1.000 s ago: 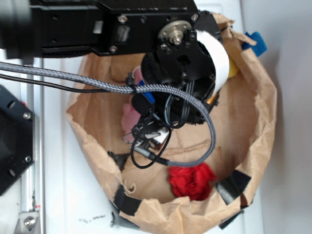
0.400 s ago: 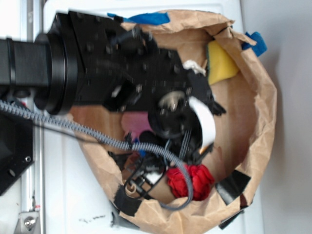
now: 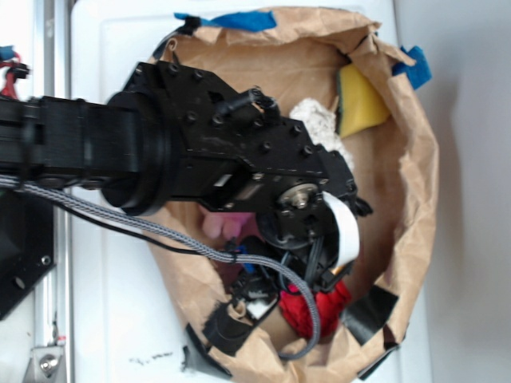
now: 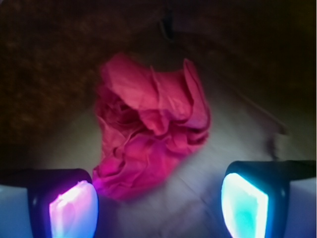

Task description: Grab the red paper.

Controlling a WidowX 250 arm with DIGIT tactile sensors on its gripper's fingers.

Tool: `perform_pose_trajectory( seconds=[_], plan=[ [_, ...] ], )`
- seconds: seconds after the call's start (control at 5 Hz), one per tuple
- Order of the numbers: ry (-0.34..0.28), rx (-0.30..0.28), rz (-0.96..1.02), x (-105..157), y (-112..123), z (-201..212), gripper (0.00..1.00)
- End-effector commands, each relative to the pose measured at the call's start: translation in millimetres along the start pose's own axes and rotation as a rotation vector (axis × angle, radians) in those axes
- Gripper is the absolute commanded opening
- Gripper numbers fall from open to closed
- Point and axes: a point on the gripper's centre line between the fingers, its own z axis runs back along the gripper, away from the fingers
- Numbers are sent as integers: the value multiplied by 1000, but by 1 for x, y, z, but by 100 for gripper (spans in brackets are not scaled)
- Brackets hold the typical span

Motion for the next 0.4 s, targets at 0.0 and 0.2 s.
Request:
perform_pose_trajectory(
  seconds=[0.0, 0.2],
  plan=[
    [-113, 19, -2, 24, -3, 4, 100],
    [-110, 16, -45, 25, -5, -5, 100]
  ],
)
